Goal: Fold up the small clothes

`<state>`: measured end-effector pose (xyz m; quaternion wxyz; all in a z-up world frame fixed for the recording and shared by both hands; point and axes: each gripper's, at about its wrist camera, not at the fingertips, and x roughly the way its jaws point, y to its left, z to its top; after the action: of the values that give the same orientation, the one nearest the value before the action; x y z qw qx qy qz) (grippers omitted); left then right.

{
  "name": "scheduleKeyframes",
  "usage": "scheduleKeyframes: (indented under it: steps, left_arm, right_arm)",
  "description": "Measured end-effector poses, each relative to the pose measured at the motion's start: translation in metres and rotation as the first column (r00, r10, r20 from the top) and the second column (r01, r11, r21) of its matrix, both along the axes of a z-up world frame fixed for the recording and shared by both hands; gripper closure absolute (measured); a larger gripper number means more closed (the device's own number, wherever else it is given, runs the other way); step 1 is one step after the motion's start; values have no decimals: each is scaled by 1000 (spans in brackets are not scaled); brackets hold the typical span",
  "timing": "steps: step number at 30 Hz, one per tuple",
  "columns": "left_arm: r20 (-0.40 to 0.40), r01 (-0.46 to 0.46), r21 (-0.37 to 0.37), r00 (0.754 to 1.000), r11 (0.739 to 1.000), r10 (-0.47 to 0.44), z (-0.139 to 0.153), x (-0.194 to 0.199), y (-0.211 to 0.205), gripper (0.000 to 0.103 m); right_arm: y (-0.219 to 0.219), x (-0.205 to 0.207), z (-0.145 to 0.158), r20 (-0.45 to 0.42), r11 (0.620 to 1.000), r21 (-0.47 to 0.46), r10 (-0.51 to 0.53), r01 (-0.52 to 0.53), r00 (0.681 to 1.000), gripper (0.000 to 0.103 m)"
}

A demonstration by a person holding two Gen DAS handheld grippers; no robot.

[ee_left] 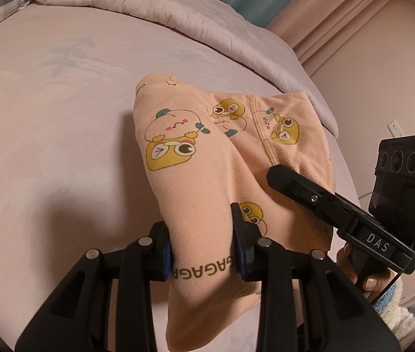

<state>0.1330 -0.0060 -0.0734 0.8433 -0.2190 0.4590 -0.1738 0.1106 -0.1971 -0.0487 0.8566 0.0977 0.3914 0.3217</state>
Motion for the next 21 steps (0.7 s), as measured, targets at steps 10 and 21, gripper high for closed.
scheduleKeyframes:
  steps: [10, 21]
  left_arm:
    - [3, -42, -17, 999, 999, 42, -7, -26, 25, 72]
    - [2, -75, -34, 997, 997, 75, -11, -28, 42, 72]
  right_arm:
    - [27, -9, 0, 14, 998, -43, 49, -48, 999, 75]
    - [49, -3, 0, 29, 993, -81, 90, -87, 996, 75]
